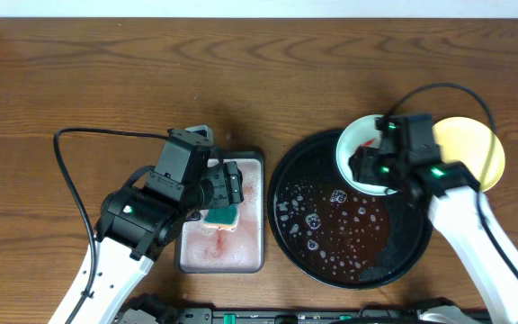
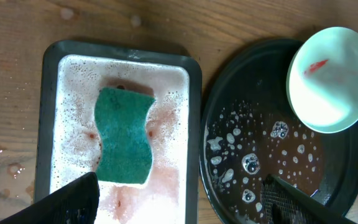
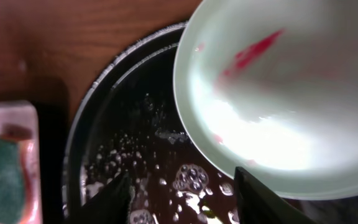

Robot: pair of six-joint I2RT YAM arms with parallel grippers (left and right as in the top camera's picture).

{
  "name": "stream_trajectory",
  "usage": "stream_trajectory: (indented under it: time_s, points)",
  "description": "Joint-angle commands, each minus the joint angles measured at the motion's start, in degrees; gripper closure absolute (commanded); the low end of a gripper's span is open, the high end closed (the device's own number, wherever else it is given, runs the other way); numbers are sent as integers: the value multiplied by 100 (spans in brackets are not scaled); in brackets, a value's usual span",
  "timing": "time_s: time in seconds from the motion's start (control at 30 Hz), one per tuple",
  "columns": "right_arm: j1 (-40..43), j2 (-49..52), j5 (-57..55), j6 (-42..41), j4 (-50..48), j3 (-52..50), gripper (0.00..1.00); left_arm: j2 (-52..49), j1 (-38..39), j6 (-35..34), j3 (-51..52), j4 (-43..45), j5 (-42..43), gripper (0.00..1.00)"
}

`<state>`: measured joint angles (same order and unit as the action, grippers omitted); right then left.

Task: Clean dirty plates on tray and stack at the side
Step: 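Move the right gripper to the stained green plate and grasp its rim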

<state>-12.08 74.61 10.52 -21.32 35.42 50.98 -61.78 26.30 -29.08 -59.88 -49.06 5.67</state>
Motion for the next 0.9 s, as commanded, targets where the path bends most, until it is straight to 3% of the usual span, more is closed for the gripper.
stream_trajectory:
  time_s: [0.0,0.17,0.3,0.67,0.77,0.87]
  points:
    - [629,-380,24,369,461,0,48,0,-31,57,-24,-13,-9,17]
    - [1749,-140,48,153,1198,-87,50,0,-31,57,-24,-13,-9,17]
    - [2297,319,66,-275,1152,-214,49,0,-31,57,-24,-13,-9,17]
    - [2302,1661,433,-654,212,-350,49,0,-31,57,-24,-13,-9,17]
    - [2302,1926,433,-649,-35,-350,66,0,-31,57,-24,-13,-9,17]
    - [2297,1945,461,-393,-321,-345,96,0,-31,57,-24,-13,-9,17]
